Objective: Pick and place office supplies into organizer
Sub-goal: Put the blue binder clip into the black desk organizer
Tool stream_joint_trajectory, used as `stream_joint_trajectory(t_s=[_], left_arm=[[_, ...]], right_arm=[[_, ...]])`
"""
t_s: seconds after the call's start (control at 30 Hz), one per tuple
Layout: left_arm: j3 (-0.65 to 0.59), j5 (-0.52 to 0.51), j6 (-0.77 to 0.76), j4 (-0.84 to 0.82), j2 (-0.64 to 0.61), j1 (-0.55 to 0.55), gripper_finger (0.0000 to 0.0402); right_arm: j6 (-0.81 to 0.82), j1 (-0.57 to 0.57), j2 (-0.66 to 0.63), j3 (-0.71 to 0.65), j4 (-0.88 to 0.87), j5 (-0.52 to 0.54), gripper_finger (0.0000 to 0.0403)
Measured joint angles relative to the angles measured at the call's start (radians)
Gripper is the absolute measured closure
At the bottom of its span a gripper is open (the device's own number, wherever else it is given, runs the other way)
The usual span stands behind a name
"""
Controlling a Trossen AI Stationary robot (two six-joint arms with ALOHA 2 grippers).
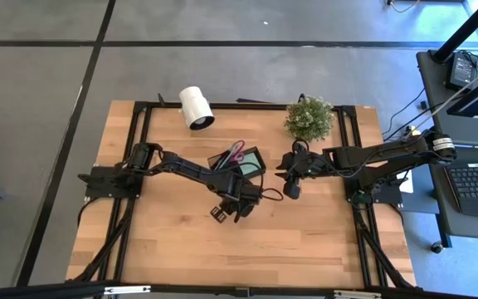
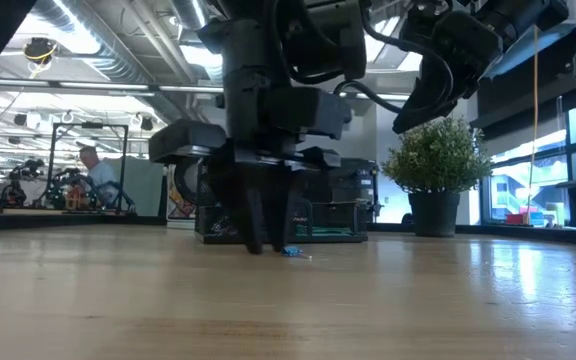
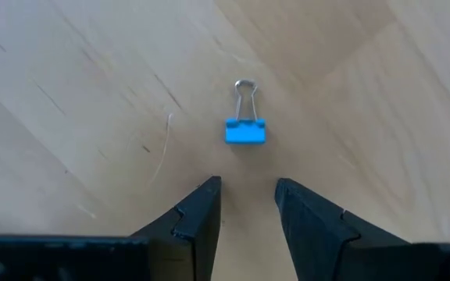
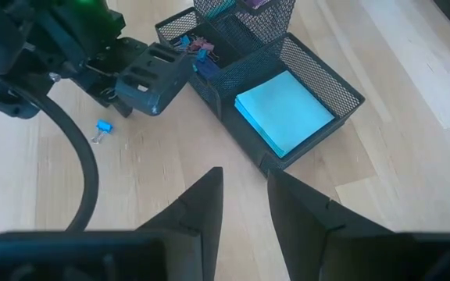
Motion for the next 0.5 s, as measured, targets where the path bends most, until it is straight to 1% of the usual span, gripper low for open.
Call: stream_joint_trajectory(t_s=[0.5], left_arm=[[0.001,0.019,-0.021,0.075,0.001,-0.001,0.0274]], right_arm=[[0.000,0.000,0.000,0.000,0.000,0.000,0.0296]])
